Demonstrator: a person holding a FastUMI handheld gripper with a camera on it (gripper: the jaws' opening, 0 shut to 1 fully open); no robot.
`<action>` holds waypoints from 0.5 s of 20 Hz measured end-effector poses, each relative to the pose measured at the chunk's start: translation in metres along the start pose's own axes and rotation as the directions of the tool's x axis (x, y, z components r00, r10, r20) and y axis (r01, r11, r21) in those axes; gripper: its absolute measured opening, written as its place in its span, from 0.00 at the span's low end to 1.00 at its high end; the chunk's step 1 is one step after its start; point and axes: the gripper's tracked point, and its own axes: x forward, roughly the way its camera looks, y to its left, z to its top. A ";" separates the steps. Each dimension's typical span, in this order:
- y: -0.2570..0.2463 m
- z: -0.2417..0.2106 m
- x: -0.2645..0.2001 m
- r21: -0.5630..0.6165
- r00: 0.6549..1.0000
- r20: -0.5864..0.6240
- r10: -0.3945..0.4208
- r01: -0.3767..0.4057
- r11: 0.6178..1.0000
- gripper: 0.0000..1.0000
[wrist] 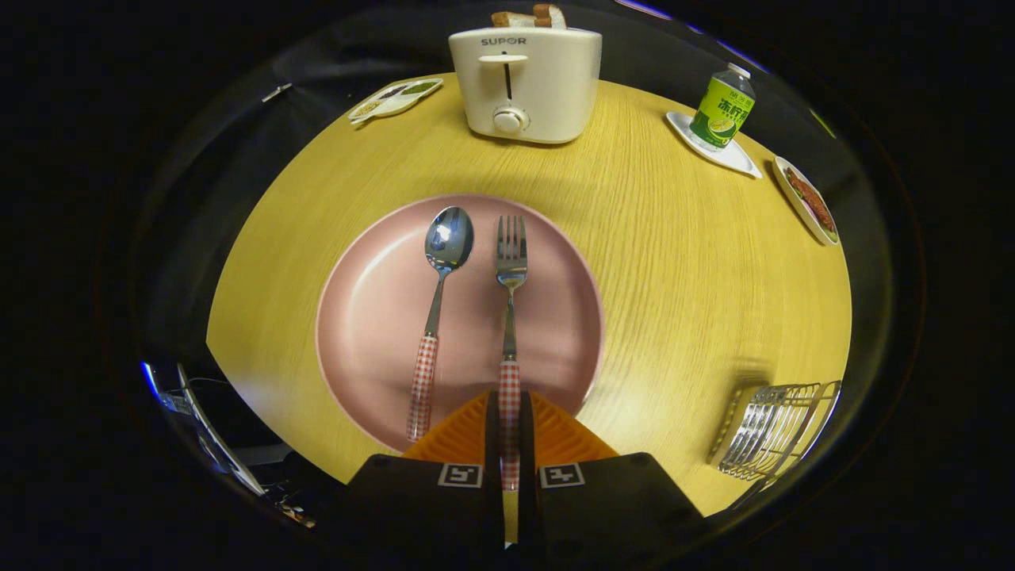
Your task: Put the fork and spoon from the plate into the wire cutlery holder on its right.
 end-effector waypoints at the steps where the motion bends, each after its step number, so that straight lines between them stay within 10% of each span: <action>1: -0.005 0.000 -0.009 -0.004 1.000 0.006 0.009 -0.009 1.000 0.12; 10: -0.073 -0.025 -0.119 -0.113 0.991 0.069 0.113 -0.104 0.988 0.11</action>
